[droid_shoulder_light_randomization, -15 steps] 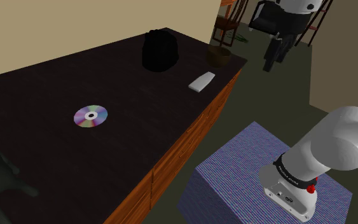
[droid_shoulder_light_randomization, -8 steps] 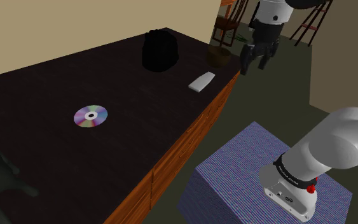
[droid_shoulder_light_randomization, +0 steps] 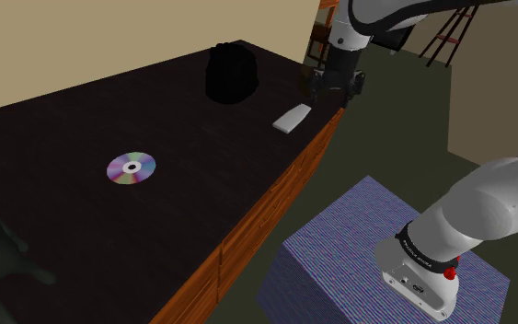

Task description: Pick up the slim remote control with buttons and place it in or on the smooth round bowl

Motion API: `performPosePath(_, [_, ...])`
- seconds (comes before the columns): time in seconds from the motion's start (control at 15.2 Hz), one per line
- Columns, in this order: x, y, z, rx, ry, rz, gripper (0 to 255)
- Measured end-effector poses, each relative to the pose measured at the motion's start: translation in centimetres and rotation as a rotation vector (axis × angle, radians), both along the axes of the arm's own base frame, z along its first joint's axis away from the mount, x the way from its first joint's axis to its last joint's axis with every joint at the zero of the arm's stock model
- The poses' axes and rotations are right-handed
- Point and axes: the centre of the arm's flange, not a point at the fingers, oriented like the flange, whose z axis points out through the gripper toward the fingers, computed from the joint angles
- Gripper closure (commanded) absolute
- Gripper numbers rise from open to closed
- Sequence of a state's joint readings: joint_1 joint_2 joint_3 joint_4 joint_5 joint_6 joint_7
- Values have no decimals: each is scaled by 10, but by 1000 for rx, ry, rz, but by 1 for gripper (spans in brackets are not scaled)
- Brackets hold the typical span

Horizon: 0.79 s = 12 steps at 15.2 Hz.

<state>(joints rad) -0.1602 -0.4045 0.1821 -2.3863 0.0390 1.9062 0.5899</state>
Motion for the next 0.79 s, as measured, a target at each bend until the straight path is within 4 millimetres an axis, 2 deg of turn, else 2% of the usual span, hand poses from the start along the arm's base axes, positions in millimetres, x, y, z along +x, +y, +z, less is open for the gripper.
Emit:
performPosePath(0.4, [61,-13,-40,3,-34,-299,0])
performPosePath(0.79, [116,-54,-81,6,-68,-599,0])
